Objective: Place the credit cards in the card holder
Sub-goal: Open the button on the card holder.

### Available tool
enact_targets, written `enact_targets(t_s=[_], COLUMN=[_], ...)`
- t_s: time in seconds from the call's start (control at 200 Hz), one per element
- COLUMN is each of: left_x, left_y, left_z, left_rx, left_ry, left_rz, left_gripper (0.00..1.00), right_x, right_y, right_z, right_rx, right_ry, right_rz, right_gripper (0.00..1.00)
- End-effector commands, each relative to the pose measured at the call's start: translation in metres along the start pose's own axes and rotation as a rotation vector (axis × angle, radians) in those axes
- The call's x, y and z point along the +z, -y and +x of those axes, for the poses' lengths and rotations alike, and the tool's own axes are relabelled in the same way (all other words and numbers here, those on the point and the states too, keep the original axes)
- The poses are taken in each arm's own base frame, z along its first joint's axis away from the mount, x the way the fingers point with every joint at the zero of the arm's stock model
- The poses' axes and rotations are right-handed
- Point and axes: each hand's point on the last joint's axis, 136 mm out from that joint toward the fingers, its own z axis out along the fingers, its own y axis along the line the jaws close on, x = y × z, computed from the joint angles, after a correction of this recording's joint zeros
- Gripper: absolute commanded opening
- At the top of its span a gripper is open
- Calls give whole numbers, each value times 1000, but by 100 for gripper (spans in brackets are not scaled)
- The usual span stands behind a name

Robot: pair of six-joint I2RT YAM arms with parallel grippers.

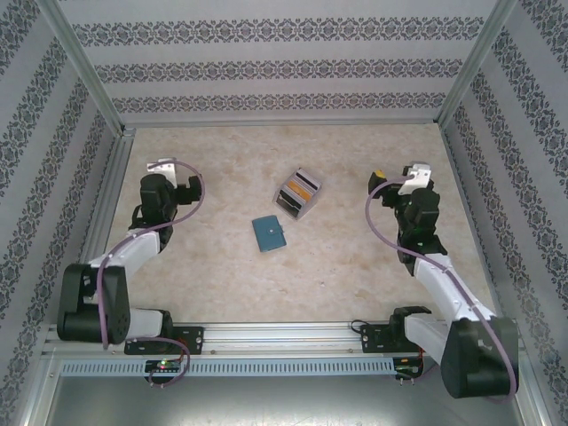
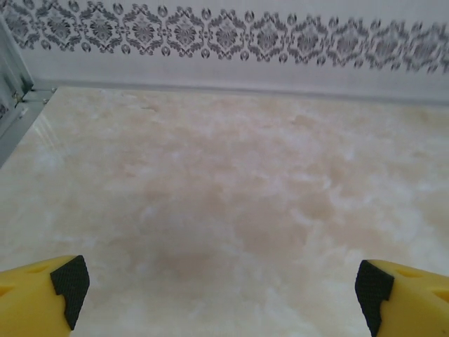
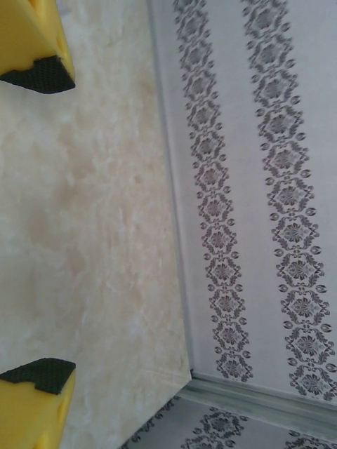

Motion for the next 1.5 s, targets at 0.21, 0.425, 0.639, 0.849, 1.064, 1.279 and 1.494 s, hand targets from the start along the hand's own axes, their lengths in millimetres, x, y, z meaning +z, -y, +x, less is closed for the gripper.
enact_targets(t_s=[0.21,0.425,0.639,0.849,1.064,1.279,1.494], left_x=[-18,-18,-16,-30,-37,-42,-42], left_y=[19,37,57,73,83,102,135], left_z=[12,25,55,73,76,77,86], left_rx=[-325,-405,-533,-519,-501,-444,-350], left_ry=[-306,-423,-530,-606,-625,-644,-696], left_rz=[57,129,213,273,306,351,418], left_gripper=[99,99,99,99,100,100,100], right_x=[-4,-20,-36,-45,-49,-49,-45], right_y=[-49,-88,-131,-177,-208,-226,-239], right_z=[34,78,96,117,138,144,159], right_rx=[236,376,199,44,1,-90,-87], right_ry=[-402,-641,-721,-813,-888,-918,-983], right_rz=[-222,-320,-377,-414,-441,-443,-442], right_gripper=[98,98,98,98,98,97,85])
